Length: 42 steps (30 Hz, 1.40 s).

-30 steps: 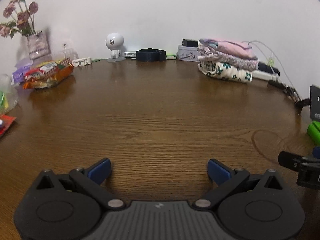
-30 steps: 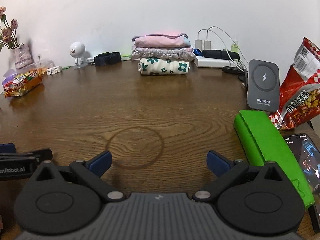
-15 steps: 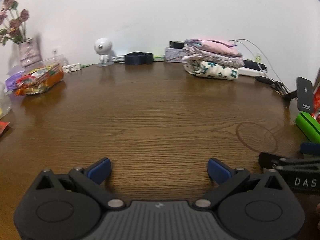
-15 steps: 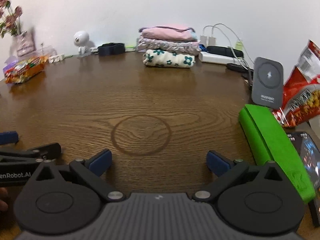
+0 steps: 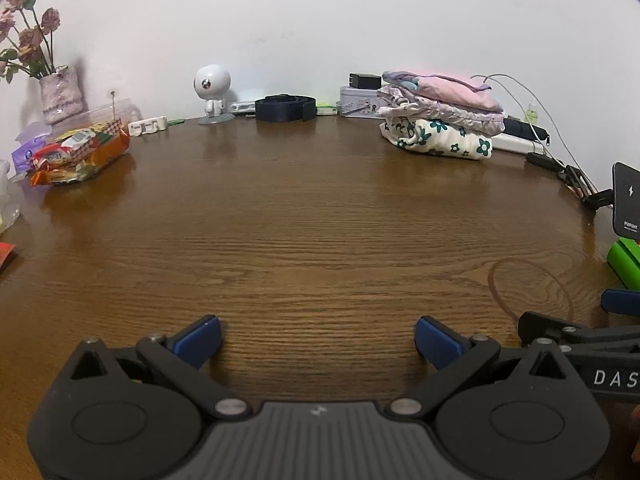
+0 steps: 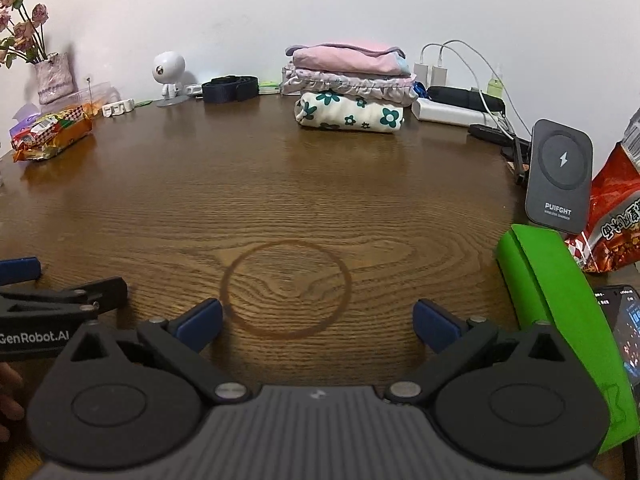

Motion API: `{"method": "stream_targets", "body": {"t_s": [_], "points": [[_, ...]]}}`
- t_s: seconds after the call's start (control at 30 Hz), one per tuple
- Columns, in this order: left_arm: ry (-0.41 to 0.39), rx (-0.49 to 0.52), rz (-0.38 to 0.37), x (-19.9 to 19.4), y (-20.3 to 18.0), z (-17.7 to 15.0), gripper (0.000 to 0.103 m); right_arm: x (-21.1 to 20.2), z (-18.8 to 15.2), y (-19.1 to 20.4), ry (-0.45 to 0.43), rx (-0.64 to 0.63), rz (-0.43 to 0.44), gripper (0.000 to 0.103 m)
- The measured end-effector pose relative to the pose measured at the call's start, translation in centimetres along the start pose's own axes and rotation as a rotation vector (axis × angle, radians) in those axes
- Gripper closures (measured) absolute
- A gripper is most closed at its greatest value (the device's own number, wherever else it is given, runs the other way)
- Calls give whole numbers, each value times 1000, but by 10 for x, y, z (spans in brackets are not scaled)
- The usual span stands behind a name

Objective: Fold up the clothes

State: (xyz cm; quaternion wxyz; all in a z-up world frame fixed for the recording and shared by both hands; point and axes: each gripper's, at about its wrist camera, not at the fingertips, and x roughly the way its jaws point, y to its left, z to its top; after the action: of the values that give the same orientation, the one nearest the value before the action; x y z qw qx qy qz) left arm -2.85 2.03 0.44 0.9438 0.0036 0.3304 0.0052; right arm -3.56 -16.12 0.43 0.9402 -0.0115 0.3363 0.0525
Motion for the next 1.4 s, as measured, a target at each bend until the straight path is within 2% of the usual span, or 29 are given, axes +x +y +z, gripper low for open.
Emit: {"method": "stream_targets", "body": {"t_s": [1.4], "points": [[7,4,1,1,-3,4,0,0,1,-1,7,1,3,1]]}}
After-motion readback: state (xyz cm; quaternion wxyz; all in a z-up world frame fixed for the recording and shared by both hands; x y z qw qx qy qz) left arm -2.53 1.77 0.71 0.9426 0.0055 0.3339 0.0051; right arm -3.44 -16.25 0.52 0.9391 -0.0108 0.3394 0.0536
